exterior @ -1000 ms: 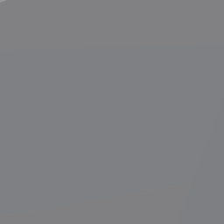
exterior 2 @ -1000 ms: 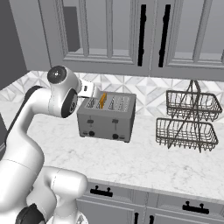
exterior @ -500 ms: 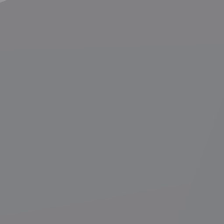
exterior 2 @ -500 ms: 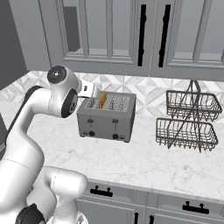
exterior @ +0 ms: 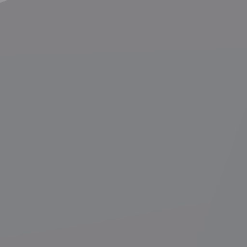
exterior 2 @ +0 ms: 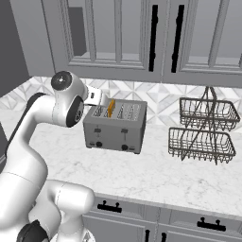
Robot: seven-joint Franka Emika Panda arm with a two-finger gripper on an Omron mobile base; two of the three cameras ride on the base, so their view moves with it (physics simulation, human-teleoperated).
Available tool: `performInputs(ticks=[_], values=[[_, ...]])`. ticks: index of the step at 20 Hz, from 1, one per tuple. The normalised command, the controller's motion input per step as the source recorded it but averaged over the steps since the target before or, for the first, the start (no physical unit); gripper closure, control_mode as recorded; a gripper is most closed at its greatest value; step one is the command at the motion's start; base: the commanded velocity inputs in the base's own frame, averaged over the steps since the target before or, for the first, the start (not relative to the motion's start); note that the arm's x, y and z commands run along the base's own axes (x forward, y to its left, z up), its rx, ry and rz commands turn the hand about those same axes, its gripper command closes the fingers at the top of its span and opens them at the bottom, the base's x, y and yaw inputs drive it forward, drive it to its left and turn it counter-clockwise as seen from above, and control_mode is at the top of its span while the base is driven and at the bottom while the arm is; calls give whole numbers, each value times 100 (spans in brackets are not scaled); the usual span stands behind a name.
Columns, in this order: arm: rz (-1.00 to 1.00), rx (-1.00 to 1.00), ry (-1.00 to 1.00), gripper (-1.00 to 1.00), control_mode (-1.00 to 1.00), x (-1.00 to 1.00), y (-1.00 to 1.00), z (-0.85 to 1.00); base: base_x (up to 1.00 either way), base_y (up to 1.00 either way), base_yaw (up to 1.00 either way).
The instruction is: Start the toaster. Once the lever pops up, take the bread to the plate on the dining counter.
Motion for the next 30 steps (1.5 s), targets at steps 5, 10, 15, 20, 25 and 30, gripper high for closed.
performInputs(ticks=[5, 10, 15, 20, 25, 30], values=[[0, 0, 0, -100, -100, 0, 0, 0, 0, 0, 0], [0, 0, 0, -100, -100, 0, 0, 0, 0, 0, 0], [0, 0, 0, -100, -100, 0, 0, 0, 0, 0, 0], [0, 0, 0, -100, -100, 0, 0, 0, 0, 0, 0], [0, 0, 0, -100, -100, -1, 0, 0, 0, 0, 0], [0, 0, -1, -100, -100, -17, 0, -3, 0, 0, 0]])
